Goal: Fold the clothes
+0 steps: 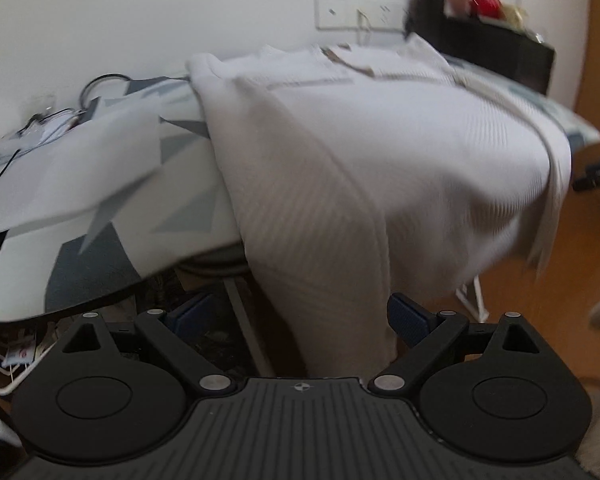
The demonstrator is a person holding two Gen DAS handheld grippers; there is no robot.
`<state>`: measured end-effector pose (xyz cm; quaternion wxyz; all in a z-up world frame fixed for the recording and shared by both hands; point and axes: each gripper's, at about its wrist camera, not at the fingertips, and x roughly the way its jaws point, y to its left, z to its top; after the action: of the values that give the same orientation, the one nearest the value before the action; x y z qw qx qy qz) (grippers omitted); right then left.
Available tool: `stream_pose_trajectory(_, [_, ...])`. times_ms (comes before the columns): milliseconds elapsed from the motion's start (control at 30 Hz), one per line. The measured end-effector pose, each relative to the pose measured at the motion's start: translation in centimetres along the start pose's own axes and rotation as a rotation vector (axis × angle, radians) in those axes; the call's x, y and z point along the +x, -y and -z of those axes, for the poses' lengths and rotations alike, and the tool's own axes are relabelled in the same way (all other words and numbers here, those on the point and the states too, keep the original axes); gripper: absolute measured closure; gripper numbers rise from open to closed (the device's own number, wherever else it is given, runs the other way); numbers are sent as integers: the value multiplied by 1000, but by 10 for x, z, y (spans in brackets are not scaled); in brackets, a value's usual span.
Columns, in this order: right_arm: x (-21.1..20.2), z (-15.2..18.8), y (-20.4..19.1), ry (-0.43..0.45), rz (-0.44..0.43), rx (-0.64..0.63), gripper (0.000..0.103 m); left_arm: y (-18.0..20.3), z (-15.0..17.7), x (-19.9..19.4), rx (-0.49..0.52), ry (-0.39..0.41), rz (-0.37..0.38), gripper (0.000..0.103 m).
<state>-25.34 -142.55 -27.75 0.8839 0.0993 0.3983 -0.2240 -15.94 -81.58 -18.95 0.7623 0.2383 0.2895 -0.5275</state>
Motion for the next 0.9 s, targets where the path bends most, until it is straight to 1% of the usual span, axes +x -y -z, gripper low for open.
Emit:
stream_pose_trajectory(200, [37, 16, -6, -37, -38, -130, 9, 1, 19, 37, 138, -35, 50, 9])
stream_pose_trajectory(300, [53, 23, -12, -47, -81, -204, 11, 0, 24, 53, 175, -40, 94, 9])
stream_pose_trajectory(367, [64, 25, -16, -48, -110, -244, 11, -1, 25, 61, 195, -36, 108, 9])
stream_pose_trajectory(500, [80, 26, -17, -38, -124, -301, 11, -3, 25, 76, 193, -27, 137, 9])
stream_pose_trajectory(767, [99, 30, -25, -38, -172, -327, 12, -8, 23, 104, 162, -7, 188, 9])
stream_pose_trajectory(800, [102, 30, -27, -44, -180, -321, 15, -9, 22, 106, 151, -2, 191, 9])
stream_pose_trajectory(833, [104, 29, -28, -56, -189, -314, 26, -11, 22, 109, 141, 2, 193, 9])
stream_pose_trajectory(867, [107, 29, -29, -68, -198, -307, 35, -12, 21, 111, 128, 5, 202, 11])
stream_pose_trajectory(900, [109, 29, -30, -82, -205, -298, 57, -14, 21, 112, 113, 4, 220, 15])
